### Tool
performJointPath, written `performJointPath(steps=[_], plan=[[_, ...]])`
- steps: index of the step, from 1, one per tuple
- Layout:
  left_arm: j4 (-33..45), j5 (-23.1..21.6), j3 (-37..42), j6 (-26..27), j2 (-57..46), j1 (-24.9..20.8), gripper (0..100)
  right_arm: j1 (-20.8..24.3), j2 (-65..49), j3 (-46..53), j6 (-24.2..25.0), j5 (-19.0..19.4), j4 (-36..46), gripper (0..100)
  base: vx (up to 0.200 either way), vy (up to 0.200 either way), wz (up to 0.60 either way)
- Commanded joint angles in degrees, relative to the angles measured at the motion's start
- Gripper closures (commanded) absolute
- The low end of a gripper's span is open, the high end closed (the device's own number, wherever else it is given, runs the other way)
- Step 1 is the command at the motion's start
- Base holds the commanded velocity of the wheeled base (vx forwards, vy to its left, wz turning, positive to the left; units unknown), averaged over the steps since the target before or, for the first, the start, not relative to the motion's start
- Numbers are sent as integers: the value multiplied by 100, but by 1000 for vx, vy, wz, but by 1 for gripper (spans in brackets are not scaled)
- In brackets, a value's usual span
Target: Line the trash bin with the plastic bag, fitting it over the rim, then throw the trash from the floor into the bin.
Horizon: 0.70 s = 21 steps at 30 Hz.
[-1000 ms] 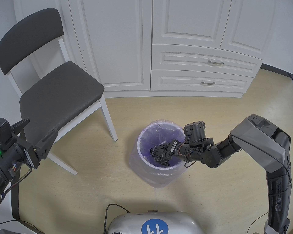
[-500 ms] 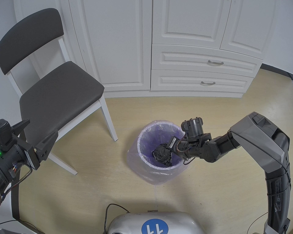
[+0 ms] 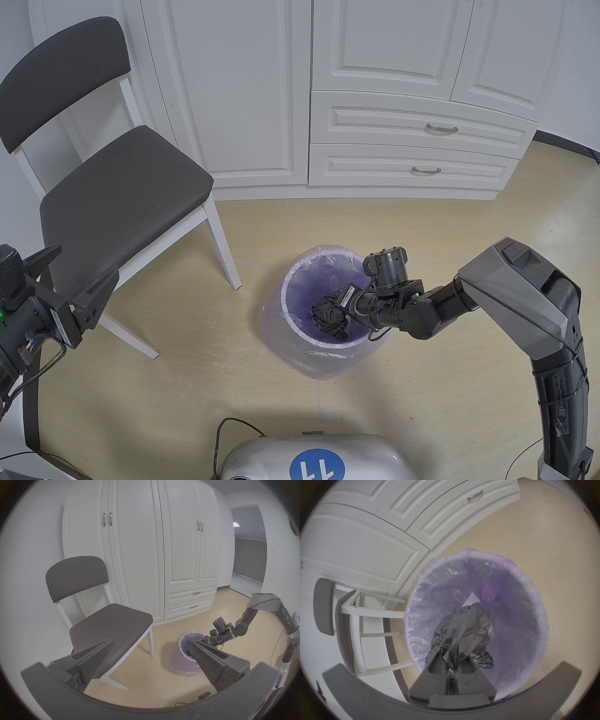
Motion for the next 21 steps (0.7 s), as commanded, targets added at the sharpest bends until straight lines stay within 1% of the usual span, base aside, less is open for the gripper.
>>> performJointPath(steps=[1,13,16,18,20,21], plan=[[-3,4,-6,-1,11,0,0,17,322,-144,-4,-7,4,100,0,0,0],[-3,4,3,-1,2,0,0,43,243,-127,31,-15,-14,100,0,0,0],[-3,4,-6,-1,2,0,0,52,58,-57,14,-24,22,100,0,0,0],[-3,4,-6,-1,2,0,0,61,-82,-30,-13,-33,171,100,0,0,0],[-3,-5,-6,8,-16,0,0,61,-223,-180,-30,-33,795,100,0,0,0],[-3,4,-6,8,-16,0,0,61,-232,-206,-30,-33,839,100,0,0,0]])
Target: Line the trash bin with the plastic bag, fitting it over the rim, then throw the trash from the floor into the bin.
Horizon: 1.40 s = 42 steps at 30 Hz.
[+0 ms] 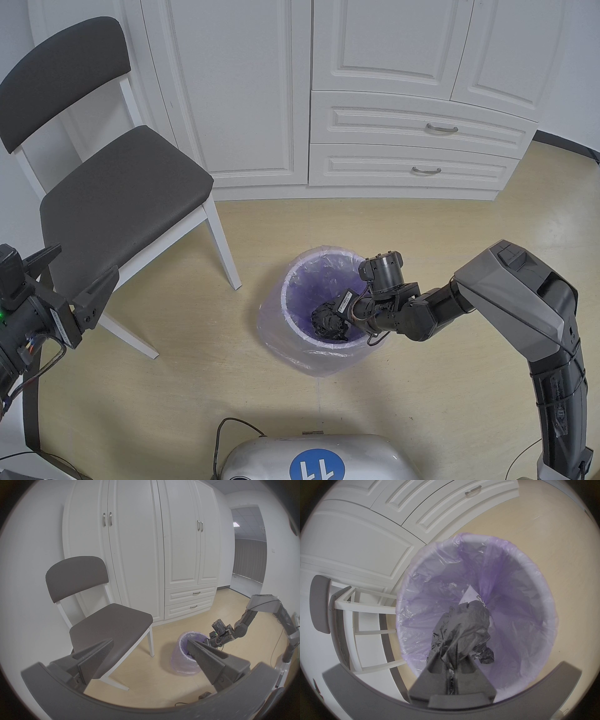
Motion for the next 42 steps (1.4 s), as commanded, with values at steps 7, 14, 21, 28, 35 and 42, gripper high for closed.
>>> performJointPath(steps=[7,14,21,28,35,42], plan=[[-1,-5,-5,-3,-16,0,0,76,90,-1102,5,-38,2046,100,0,0,0],[-1,-5,13,6,2,0,0,76,494,-1357,66,-424,1783,100,0,0,0],[-1,-5,13,6,-7,0,0,76,520,-1331,435,-521,1229,100,0,0,0],[-1,-5,13,6,-16,0,0,76,424,-1225,409,-521,1238,100,0,0,0],[-1,-5,4,-3,-60,0,0,67,-69,-988,409,-504,1211,100,0,0,0],[8,-5,13,14,-42,-9,0,155,459,-1313,435,-600,1150,100,0,0,0]])
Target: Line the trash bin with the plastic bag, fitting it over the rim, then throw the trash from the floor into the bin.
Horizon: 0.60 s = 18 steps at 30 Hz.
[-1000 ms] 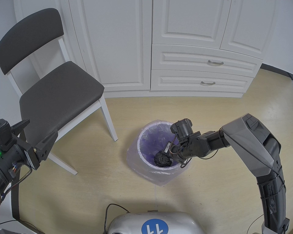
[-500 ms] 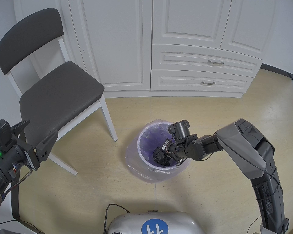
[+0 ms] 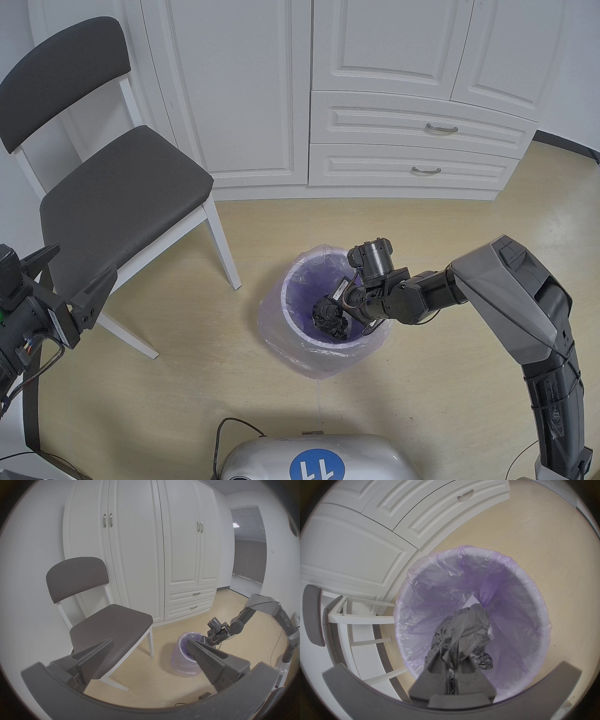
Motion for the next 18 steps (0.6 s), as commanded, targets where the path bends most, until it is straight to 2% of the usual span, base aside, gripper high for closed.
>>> performJointPath(steps=[1,18], plan=[[3,1,9,11,19,0,0,66,341,-248,-2,-118,-28,100,0,0,0],[-6,1,9,11,-7,0,0,57,420,-283,-205,-161,297,100,0,0,0]])
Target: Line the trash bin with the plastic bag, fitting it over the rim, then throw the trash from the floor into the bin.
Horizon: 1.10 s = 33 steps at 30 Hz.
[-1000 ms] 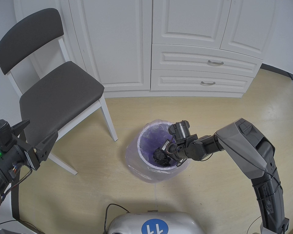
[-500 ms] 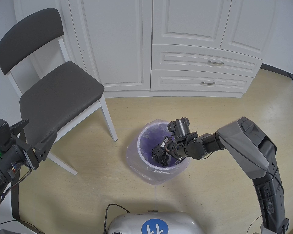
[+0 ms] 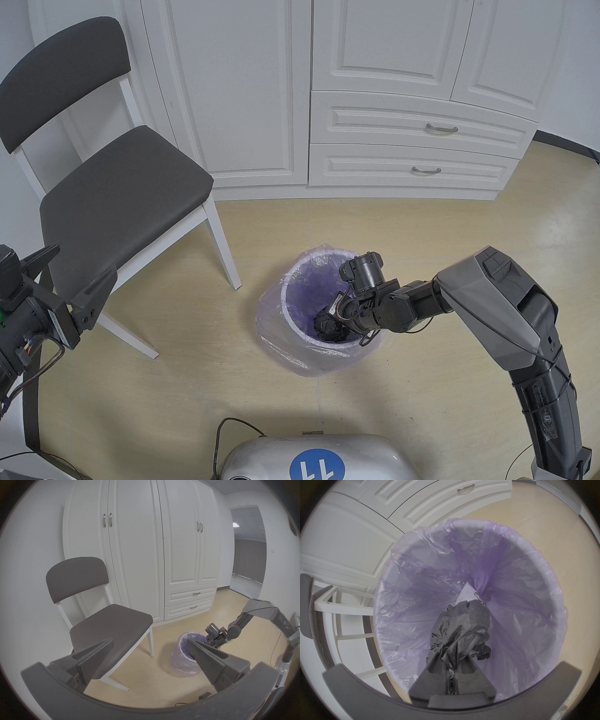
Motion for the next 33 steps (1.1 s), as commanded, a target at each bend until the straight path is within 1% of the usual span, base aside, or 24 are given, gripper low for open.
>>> performJointPath(steps=[1,11,33], plan=[[-6,4,-8,1,-5,0,0,-2,-21,10,4,3,-21,100,0,0,0],[-6,4,-26,-8,-23,0,0,7,-645,370,-5,3,-12,100,0,0,0],[-14,-5,-34,-8,-23,0,0,15,-838,502,-13,-6,-39,100,0,0,0]])
